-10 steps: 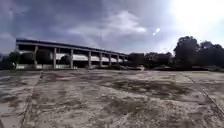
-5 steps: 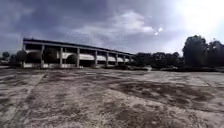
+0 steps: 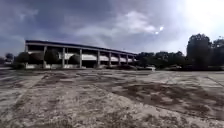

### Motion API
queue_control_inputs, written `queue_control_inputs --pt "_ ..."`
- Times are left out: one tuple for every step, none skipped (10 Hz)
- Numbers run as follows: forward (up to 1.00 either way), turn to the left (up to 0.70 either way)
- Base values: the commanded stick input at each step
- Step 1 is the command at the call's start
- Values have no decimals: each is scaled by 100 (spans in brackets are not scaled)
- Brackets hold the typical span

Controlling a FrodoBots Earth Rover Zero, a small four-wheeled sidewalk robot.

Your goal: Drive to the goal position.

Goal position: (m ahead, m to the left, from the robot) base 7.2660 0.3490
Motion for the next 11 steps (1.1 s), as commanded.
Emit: queue_control_inputs --pt "70 0" --pt "70 0" --pt "70 0" --pt "70 0" --pt "70 0" --pt "70 0" --pt "70 0" --pt "70 0" --pt "70 0" --pt "70 0" --pt "70 0"
